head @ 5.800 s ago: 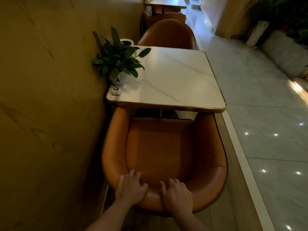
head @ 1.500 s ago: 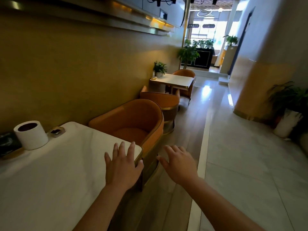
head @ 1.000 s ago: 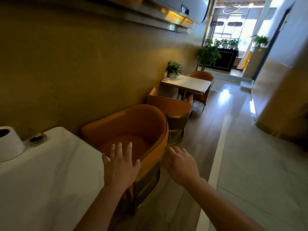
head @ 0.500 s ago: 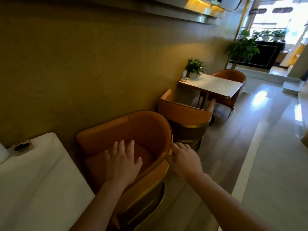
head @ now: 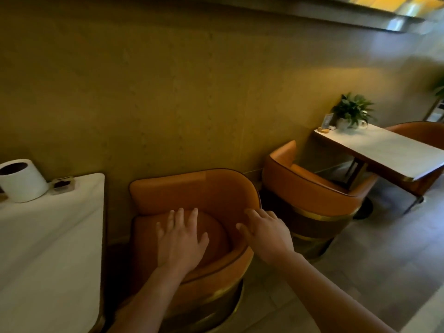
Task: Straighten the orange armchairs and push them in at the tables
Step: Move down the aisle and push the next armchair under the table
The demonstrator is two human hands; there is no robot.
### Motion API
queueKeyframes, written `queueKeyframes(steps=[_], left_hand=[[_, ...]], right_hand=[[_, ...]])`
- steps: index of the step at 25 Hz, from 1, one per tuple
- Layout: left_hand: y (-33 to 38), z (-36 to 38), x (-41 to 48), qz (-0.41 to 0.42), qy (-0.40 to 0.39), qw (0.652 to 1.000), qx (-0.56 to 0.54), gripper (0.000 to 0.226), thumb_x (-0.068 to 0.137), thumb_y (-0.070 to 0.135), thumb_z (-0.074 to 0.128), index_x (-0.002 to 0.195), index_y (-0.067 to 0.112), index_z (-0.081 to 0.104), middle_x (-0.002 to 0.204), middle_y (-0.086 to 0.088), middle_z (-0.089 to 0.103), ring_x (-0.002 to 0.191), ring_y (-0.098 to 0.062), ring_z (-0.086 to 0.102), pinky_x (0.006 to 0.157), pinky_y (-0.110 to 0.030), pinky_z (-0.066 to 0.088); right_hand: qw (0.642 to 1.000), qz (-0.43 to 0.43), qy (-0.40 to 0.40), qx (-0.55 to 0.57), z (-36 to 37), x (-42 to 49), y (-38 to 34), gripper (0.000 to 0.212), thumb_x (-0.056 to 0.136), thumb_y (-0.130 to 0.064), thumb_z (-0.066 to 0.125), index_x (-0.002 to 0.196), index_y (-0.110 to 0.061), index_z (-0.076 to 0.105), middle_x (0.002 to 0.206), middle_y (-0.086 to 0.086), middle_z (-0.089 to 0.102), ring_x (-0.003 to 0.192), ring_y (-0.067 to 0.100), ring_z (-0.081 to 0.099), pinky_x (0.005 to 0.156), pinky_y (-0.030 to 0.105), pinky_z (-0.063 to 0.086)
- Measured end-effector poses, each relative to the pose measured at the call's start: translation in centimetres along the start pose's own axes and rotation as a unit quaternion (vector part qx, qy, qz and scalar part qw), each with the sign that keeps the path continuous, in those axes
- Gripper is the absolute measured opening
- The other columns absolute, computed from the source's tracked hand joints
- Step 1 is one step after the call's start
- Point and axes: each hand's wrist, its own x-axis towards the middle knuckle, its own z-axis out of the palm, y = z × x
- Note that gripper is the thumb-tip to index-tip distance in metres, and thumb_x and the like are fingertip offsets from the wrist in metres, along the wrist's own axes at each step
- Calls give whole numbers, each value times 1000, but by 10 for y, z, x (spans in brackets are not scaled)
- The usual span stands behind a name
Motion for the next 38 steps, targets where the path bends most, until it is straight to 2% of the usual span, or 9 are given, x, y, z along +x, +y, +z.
queueKeyframes(steps=[5,13,18,23,26,30,35,38], left_hand=[[21,37,64,-62,10,998,-6,75,95,66,34,157,32,10,165,-10,17,153,-31,9,119,-60,16],[47,58,153,-147,-2,989,0,74,97,63,36,157,31,7,166,-10,12,153,-31,4,121,-60,12],[72,82,186,-218,3,975,33,74,96,64,37,156,31,10,164,-10,16,153,-31,7,119,-61,12],[117,115,211,-345,8,936,71,76,94,65,35,156,30,8,164,-11,17,152,-33,7,117,-63,11],[151,132,219,-416,0,906,80,76,94,66,31,156,31,5,165,-11,15,153,-33,5,118,-64,9],[200,163,229,-493,1,869,35,73,96,65,31,156,34,5,166,-8,13,153,-31,2,119,-61,4],[242,216,232,-548,-35,835,-33,70,96,63,29,156,34,9,164,-5,16,153,-27,5,121,-61,8],[252,247,238,-573,-55,813,-91,68,95,65,23,154,31,18,162,-4,21,151,-26,11,121,-59,9]], right_hand=[[998,-42,-35,-15,29,87,54,60,96,-66,30,144,-31,38,137,-5,52,125,21,46,99,42,42],[991,-91,-101,-2,50,208,106,61,95,-67,31,143,-31,40,136,-4,53,128,23,45,102,45,40],[978,-171,-118,7,74,273,140,55,96,-63,35,137,-30,46,132,-4,56,122,21,49,98,41,41],[938,-280,-203,-3,111,356,188,58,97,-63,32,143,-29,41,145,-3,47,133,23,42,104,42,42],[912,-333,-238,-21,136,387,216,57,97,-63,29,142,-30,41,144,-3,47,132,22,43,102,41,43],[881,-394,-257,-48,162,414,245,53,98,-60,31,137,-27,46,140,-2,49,127,21,45,98,38,44],[873,-408,-256,-79,197,428,273,53,97,-62,28,132,-29,50,133,-4,55,124,17,48,98,36,42],[884,-385,-260,-48,215,423,275,55,96,-65,30,129,-29,53,132,-5,55,126,17,46,98,35,42]])
